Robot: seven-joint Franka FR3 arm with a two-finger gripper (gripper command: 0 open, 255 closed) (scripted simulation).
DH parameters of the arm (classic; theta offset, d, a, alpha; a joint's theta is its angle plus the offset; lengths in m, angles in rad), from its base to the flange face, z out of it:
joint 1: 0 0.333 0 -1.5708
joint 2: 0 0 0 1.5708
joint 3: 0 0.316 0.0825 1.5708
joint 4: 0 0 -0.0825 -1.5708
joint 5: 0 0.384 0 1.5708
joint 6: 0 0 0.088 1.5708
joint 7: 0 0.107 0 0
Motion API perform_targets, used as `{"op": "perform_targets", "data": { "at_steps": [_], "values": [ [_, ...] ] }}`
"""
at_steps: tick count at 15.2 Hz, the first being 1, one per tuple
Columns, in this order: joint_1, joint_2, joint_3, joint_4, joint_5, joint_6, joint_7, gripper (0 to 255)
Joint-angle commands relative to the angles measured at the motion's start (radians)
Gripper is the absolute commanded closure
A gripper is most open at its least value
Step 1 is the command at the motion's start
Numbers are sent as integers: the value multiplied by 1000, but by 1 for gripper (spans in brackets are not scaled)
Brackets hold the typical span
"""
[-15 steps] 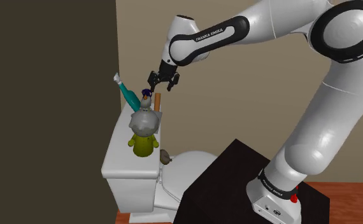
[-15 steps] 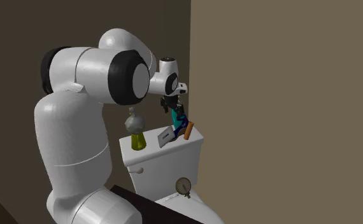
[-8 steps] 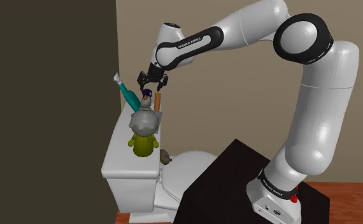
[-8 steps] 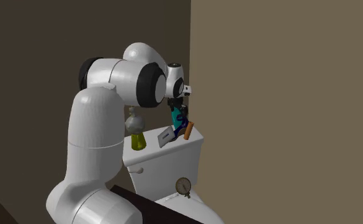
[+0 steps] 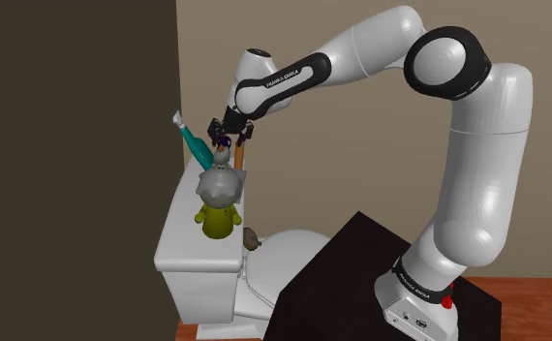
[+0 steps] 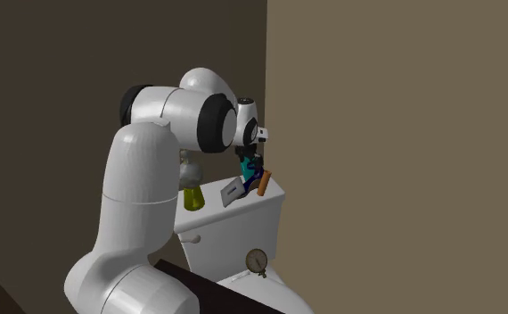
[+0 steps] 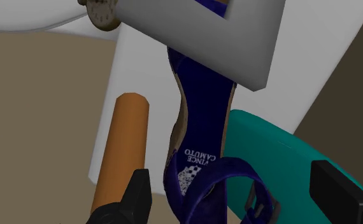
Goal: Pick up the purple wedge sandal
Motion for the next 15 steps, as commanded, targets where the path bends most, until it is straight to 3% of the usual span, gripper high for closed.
{"op": "perform_targets", "data": {
  "at_steps": [1,10,15],
  "values": [
    [0,3,0,-4,-1,8,0,255],
    [0,5,-1,-2,-1,7,0,255],
    [-3,-30,4,19,7,-48,-4,255]
  ]
}}
